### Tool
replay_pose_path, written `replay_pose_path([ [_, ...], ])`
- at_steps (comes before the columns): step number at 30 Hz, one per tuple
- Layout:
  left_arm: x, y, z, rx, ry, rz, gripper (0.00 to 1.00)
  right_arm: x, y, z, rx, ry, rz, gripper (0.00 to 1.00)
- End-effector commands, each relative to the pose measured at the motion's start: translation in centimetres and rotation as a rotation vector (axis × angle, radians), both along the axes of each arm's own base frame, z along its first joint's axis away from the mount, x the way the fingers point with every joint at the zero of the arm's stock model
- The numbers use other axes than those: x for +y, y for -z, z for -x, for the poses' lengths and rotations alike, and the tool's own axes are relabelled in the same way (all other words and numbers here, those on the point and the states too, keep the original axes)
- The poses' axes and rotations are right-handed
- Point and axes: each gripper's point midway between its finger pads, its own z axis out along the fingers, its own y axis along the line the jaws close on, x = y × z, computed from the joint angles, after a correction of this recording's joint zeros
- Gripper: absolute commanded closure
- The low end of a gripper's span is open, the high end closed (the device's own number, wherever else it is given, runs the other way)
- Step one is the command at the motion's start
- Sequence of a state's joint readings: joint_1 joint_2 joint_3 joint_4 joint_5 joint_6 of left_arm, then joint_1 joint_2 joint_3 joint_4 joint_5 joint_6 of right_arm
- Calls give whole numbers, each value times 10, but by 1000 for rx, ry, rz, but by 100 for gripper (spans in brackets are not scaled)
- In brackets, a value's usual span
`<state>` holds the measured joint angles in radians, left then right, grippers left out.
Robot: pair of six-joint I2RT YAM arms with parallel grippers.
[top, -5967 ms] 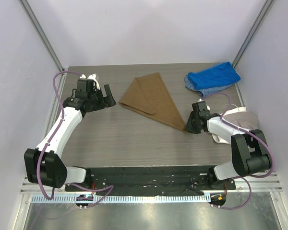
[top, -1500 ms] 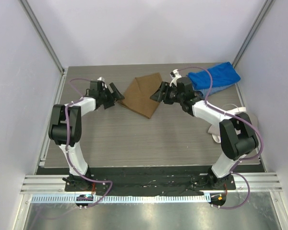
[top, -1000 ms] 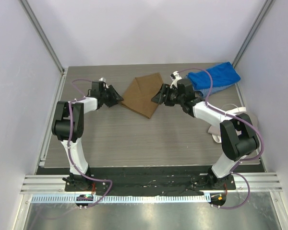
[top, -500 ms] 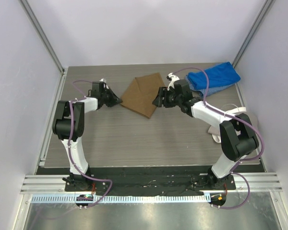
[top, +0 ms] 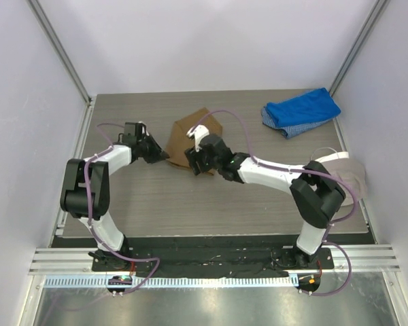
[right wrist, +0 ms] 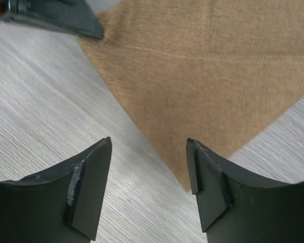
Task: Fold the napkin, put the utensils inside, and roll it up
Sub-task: Fold the napkin, then roll the napkin with the utensil
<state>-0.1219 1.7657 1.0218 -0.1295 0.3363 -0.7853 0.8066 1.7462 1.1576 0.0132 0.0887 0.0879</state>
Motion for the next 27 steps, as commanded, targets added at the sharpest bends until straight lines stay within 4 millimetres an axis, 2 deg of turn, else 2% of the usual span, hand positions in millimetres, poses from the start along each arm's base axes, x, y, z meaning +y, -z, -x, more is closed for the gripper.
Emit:
replay_pose_path([
  [1, 7, -17, 26, 24, 4, -11, 100, 34, -21, -3, -195, -32, 43, 31],
  [2, 7, -17, 30, 30, 6, -14, 100, 47, -24, 6, -238, -49, 49, 30],
  [4, 11, -17, 38, 37, 6, -24, 100, 58, -20, 13, -274, -60, 64, 27],
  [6, 13, -18, 41, 35, 2, -25, 100, 75, -24, 24, -335, -77, 66, 25],
  [8, 14, -19, 45, 35, 0, -18, 100, 90, -19, 33, -363, -95, 61, 24],
  [16, 14, -21, 53, 31, 3, 7, 100, 114, 4, 33, -434, -76, 106, 23],
  [17, 14, -22, 53, 26, 5, 10, 100, 116, 13, 32, -436, -74, 122, 23],
  [22, 16, -22, 57, 28, -1, 17, 100, 121, 19, 22, -487, -19, 156, 23],
  [27, 19, -23, 58, 23, -5, 29, 100, 129, 37, 19, -486, -41, 182, 24],
])
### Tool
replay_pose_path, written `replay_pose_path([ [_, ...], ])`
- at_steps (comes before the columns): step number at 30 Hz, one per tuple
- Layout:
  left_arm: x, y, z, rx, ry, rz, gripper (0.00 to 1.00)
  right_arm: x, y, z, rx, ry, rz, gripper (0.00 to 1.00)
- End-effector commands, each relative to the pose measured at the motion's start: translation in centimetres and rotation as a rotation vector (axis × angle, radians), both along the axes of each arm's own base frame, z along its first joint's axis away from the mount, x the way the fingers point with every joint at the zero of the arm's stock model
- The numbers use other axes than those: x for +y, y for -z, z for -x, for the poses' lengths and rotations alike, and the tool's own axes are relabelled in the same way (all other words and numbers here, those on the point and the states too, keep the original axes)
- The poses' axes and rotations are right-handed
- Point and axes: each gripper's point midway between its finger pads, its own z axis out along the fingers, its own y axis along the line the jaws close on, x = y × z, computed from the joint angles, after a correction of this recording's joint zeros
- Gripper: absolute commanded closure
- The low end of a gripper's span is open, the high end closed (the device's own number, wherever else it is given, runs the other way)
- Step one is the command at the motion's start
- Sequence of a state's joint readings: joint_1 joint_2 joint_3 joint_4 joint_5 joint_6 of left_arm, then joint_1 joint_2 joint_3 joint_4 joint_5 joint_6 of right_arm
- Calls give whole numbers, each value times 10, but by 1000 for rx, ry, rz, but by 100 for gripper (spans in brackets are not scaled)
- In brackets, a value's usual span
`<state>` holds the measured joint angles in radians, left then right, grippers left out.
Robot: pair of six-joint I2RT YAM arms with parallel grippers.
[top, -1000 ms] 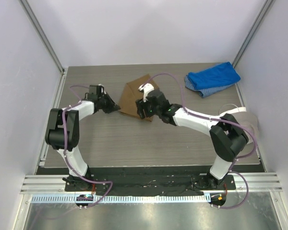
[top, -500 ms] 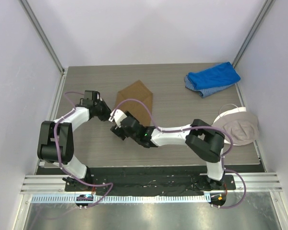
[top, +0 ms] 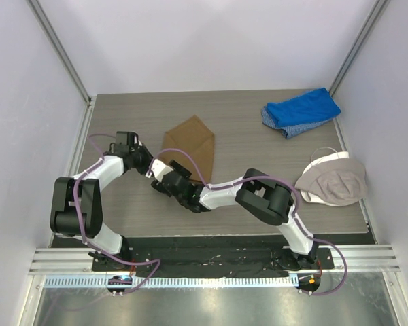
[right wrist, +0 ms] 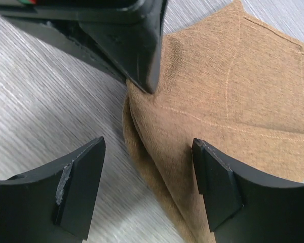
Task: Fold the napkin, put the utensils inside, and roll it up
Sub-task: Roll the napkin with the utensil
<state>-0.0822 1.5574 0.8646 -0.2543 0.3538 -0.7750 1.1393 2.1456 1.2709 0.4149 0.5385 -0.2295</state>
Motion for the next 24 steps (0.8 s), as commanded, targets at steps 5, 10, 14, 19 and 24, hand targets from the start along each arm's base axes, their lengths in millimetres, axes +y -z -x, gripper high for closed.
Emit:
replay_pose_path([
  [5, 3, -14, 0, -50, 3, 31, 100, 8, -17, -24, -113, 130, -32, 25],
  [10, 8, -14, -1, -55, -13, 38, 100, -16, -7, -29, -144, 210, 54, 27],
  [14, 10, -15, -3, -61, -18, 40, 100, -41, 1, -22, -148, 242, 98, 27],
  [19, 12, -15, -4, -65, -23, 44, 100, -64, 3, -20, -158, 286, 138, 27],
  [24, 12, -15, -5, -70, -24, 50, 100, -76, 8, -18, -172, 287, 174, 35],
])
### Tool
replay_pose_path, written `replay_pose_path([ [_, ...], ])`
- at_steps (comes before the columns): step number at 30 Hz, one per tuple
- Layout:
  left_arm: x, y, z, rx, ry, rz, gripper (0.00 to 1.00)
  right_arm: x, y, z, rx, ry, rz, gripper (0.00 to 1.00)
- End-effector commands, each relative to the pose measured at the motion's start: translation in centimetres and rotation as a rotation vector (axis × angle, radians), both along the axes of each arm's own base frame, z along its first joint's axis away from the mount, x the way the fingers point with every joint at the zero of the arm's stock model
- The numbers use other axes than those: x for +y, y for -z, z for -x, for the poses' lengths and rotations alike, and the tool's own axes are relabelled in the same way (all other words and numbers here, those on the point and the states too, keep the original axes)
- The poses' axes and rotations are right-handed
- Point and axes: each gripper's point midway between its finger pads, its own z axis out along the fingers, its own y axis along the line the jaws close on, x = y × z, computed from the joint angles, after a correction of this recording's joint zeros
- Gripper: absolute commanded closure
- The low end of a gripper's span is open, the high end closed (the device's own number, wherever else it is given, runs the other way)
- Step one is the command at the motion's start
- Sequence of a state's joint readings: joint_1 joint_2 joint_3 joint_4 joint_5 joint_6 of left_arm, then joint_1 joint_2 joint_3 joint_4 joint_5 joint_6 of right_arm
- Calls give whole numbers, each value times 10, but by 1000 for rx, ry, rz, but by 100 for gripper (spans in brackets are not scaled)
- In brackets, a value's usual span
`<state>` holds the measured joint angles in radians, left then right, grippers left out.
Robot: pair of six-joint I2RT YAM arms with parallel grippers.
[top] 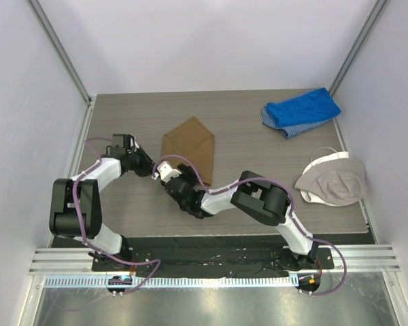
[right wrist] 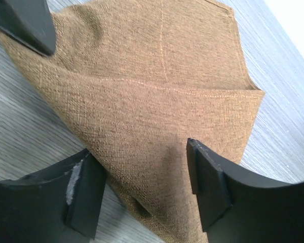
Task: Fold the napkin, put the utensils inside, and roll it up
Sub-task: Roll the napkin with the utensil
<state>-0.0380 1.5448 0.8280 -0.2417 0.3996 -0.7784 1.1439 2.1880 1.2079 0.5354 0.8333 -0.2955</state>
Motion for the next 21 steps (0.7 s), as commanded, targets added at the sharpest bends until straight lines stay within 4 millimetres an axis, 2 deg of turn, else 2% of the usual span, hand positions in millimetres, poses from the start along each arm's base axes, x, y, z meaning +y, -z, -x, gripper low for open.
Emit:
replay_pose_path([
  [1, 3, -18, -11, -86, -6, 13, 100, -24, 3, 2, -15, 31, 93, 39],
  [9, 4, -14, -12, -79, -3, 3, 100, -6, 11, 10, 50, -154, 146, 67],
  [10, 4, -13, -11, -78, -3, 3, 96, -4, 10, 10, 61, -169, 147, 70],
  [12, 5, -10, -10, -71, -4, -3, 87, -1, 17, 13, 134, -222, 158, 78],
  [13, 5, -9, -9, -69, -6, -6, 77, 4, 14, 12, 151, -238, 146, 80],
  [14, 8, -9, -9, -74, -13, -18, 70, 2, 22, 15, 198, -257, 161, 82],
  [15, 10, -9, -9, -75, -20, -29, 56, 3, 20, 16, 221, -271, 156, 86],
  [16, 12, -10, -7, -81, -26, -41, 49, 7, 16, 16, 238, -283, 144, 88],
  [17, 14, -10, -7, -87, -32, -56, 42, 3, 24, 20, 306, -301, 155, 90],
  [18, 20, -10, -8, -93, -52, -87, 31, 3, 24, 21, 337, -311, 153, 91],
  [19, 24, -10, -5, -99, -66, -103, 27, 8, 15, 20, 353, -323, 133, 94],
  [21, 32, -11, -5, -116, -95, -143, 21, 3, 24, 29, 460, -349, 144, 96],
])
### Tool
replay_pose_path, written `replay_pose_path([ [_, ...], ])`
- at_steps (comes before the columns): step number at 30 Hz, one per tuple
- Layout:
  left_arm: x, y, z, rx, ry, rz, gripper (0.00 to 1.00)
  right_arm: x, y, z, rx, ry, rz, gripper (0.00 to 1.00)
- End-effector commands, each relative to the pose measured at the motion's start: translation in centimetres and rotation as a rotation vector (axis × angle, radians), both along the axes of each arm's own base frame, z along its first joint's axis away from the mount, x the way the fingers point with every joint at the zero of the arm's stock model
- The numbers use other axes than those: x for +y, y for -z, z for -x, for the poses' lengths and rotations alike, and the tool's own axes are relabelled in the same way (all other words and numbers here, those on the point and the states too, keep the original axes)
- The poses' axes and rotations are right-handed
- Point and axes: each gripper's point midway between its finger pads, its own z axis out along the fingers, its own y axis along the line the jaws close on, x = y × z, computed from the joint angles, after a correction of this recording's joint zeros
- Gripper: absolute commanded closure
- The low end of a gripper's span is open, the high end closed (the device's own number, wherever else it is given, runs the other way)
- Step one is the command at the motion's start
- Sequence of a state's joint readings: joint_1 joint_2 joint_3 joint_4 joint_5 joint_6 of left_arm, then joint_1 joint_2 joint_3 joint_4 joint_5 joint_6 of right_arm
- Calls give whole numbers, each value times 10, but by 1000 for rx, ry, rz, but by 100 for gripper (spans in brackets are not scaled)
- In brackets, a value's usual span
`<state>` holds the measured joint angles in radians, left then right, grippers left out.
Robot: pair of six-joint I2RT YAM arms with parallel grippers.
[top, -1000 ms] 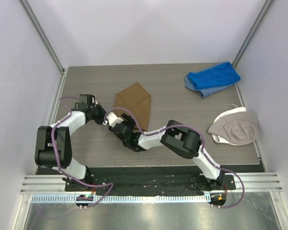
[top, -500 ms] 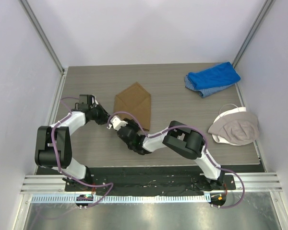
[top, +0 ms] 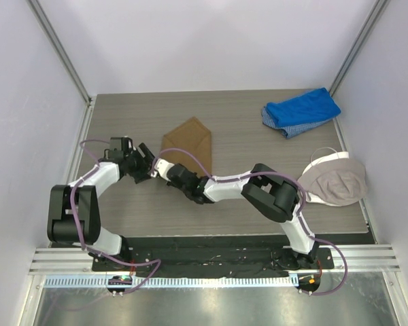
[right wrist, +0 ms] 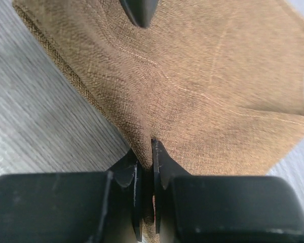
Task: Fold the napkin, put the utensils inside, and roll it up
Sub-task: Roll the napkin with the utensil
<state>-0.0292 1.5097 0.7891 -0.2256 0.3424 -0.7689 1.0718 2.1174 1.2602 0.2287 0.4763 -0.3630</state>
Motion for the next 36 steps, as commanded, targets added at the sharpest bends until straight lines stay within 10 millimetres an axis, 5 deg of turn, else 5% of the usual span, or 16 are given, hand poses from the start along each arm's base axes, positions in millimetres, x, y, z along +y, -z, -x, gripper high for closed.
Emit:
replay_pose_path([
  [1, 23, -15, -5, -106, -69, -106, 21, 2, 3, 24, 263, -84, 9, 97],
  [9, 38, -14, 11, -197, -147, -160, 18, 9, -12, 38, 560, -127, -5, 99],
  [15, 36, -34, 14, -355, -159, -131, 15, 11, -19, 43, 746, -134, -6, 99],
  [27, 13, -42, 19, -476, -56, -64, 10, 1, 2, 41, 1075, -104, -56, 99],
  [36, -8, -22, 15, -396, 24, -51, 15, -7, 23, 33, 1157, -61, -77, 99],
])
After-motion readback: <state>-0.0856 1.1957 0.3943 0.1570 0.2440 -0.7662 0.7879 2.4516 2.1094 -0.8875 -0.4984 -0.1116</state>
